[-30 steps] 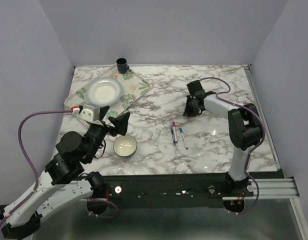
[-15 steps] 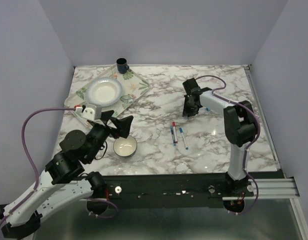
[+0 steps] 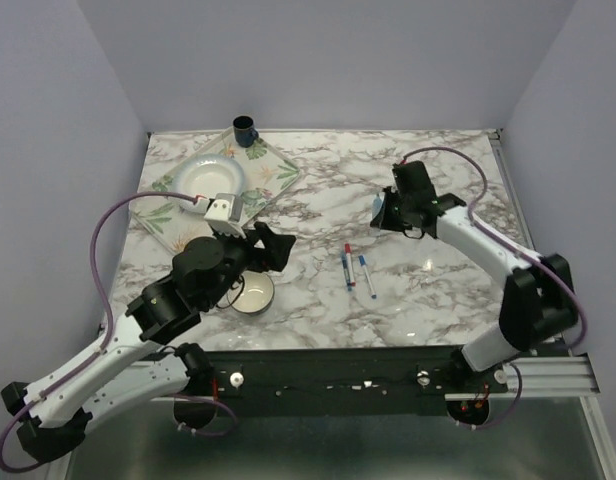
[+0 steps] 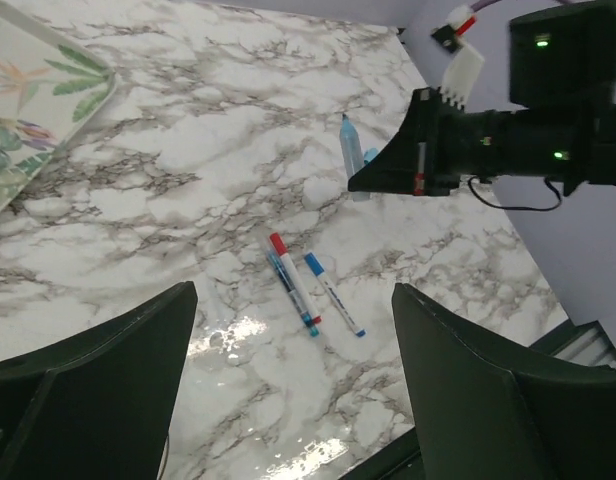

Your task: Insert the pens into the pen caps

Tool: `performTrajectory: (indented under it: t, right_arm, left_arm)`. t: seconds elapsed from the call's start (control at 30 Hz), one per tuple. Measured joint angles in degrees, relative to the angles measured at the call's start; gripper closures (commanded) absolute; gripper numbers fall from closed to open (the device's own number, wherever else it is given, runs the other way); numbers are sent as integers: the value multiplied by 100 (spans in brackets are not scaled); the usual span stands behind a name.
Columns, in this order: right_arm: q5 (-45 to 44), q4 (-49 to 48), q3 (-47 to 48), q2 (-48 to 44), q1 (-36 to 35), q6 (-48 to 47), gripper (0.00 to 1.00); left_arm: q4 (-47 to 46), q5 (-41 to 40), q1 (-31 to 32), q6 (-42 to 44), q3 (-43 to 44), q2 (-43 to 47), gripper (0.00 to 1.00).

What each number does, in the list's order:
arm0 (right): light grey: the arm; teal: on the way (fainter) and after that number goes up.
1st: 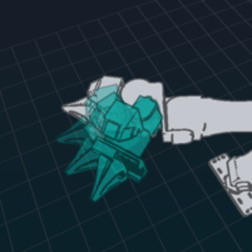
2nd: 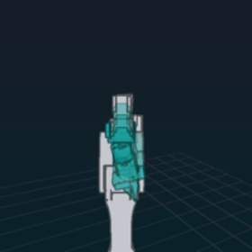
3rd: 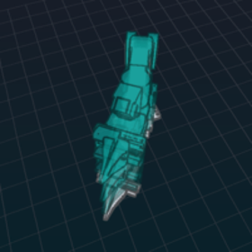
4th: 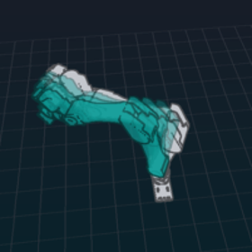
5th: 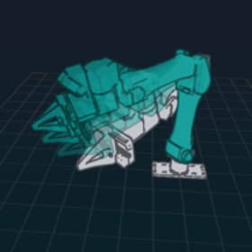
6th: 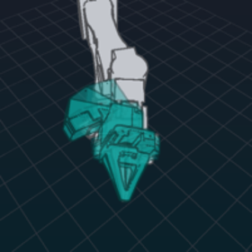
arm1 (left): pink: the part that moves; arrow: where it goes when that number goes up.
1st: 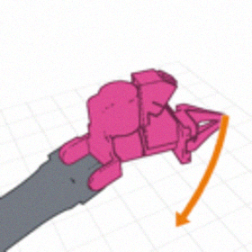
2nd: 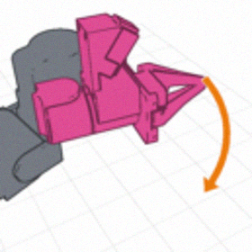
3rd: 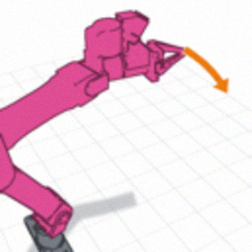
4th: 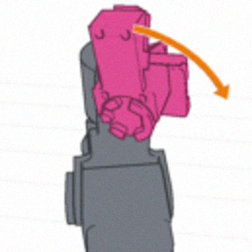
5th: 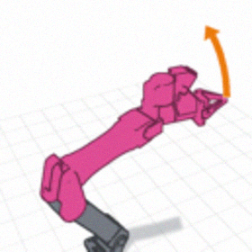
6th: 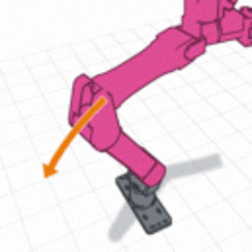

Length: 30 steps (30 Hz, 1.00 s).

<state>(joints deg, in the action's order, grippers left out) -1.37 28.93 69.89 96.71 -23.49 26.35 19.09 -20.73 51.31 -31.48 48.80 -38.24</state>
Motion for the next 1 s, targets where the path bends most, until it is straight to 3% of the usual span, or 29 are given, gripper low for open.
performTrajectory:
  t: [0.07,0.2,0.4,0.6,1.0]
  right_arm:
    - [302,-492,-695,-1165,-96,17,99]
    - [710,-1325,-1504,-2490,-428,138,99]
    - [850,-1947,-2114,-3477,-1075,372,99]
    - [887,-2330,-2142,-3882,-1351,564,99]
    - [887,-2441,-2144,-4019,-1766,684,99]
  left_arm:
    - [-83,127,-24,-195,-2,-179,17]
    - [-435,466,-101,-535,17,-612,21]
    - [-914,1152,-188,-619,409,-1628,27]
    - [-1440,1825,-186,-553,636,-2186,32]
    - [-1987,2179,-249,-540,780,-2664,45]
